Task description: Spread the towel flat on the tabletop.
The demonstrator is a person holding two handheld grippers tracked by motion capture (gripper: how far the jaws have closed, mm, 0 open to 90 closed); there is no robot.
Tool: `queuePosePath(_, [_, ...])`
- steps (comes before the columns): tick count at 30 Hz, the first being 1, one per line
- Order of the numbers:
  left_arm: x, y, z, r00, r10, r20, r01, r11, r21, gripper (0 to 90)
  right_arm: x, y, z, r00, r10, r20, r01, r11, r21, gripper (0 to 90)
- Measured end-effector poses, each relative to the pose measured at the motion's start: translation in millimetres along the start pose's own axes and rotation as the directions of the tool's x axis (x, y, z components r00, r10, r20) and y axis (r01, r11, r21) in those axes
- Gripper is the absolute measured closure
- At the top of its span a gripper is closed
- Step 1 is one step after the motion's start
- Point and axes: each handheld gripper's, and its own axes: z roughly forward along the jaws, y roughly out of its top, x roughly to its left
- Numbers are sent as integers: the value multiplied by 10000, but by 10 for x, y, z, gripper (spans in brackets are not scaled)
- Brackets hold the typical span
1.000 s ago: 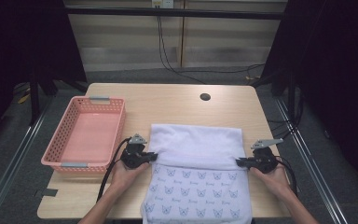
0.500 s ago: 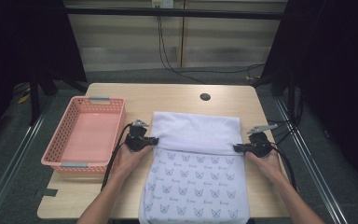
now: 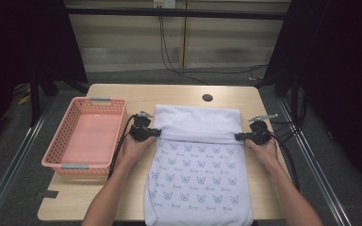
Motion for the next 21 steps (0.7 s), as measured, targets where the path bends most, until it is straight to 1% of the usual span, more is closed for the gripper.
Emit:
queuePosePath(1, [21, 15, 12, 10000, -81, 30, 81, 10000, 7, 863, -7, 26, 22, 9999, 67, 86, -68, 10000, 15, 865])
queuePosePath(3, [74, 52, 47, 9991, -427, 40, 427, 9991, -70, 863, -29, 85, 65, 9996, 144, 223, -145, 9999, 35, 865])
queuePosePath(4, [97, 75, 63, 9994, -344, -49, 344, 9994, -16, 863, -50, 117, 93, 9995, 180, 274, -181, 9998, 36, 865])
queuePosePath(5, [109, 98, 83, 9994, -332, -71, 332, 9994, -16, 863, -59, 147, 111, 9988, 316, 378, -319, 9995, 51, 864])
queuePosePath(6, [120, 121, 102, 9993, -346, -151, 346, 9994, 5, 863, -70, 177, 137, 9980, 260, 569, -262, 9997, 19, 865])
queuePosePath(7, [130, 141, 121, 9992, -341, -219, 340, 9994, -35, 863, -77, 207, 162, 9973, 303, 674, -306, 9995, 26, 864])
queuePosePath(8, [123, 155, 133, 9985, -460, -279, 458, 9989, -75, 863, -83, 232, 182, 9960, 385, 808, -387, 9993, 4, 864])
queuePosePath(9, [120, 164, 134, 9988, -348, -350, 348, 9994, -2, 864, -84, 249, 199, 9947, 447, 923, -441, 9990, -76, 864])
queuePosePath(10, [102, 174, 129, 9988, -311, -388, 314, 9995, 54, 867, -87, 261, 207, 9950, 535, 845, -527, 9985, -113, 864])
queuePosePath(11, [98, 184, 104, 9990, -277, -362, 279, 9996, 32, 867, -90, 268, 197, 9948, 609, 820, -589, 9979, -268, 865])
queuePosePath(12, [98, 201, 54, 9986, -438, -284, 433, 9989, -195, 868, -94, 280, 171, 9951, 663, 734, -632, 9970, -438, 864])
queuePosePath(13, [99, 225, -10, 9985, -543, -47, 541, 9977, -413, 868, -89, 302, 126, 9960, 614, 643, -578, 9968, -561, 865])
queuePosePath(14, [88, 261, -71, 9988, -499, 22, 499, 9970, -596, 868, -81, 332, 63, 9969, 528, 591, -481, 9958, -785, 865])
queuePosePath(16, [29, 351, -212, 9995, -242, 213, 261, 9953, -930, 868, -66, 415, -93, 9981, 459, 407, -406, 9917, -1220, 865])
queuePosePath(17, [-8, 397, -294, 9998, -83, 188, 105, 9930, -1177, 868, -59, 461, -180, 9986, 360, 396, -299, 9892, -1436, 865])
queuePosePath(18, [-37, 443, -376, 9997, -74, 244, 109, 9894, -1448, 867, -51, 509, -267, 9989, 320, 357, -256, 9859, -1651, 865])
queuePosePath(19, [-56, 490, -448, 9996, 17, 276, 27, 9874, -1584, 868, -45, 555, -351, 9992, 281, 270, -226, 9825, -1848, 864])
queuePosePath(21, [-101, 566, -588, 9993, 235, 286, -178, 9825, -1852, 867, -23, 638, -513, 9995, 147, 268, -85, 9760, -2176, 864])
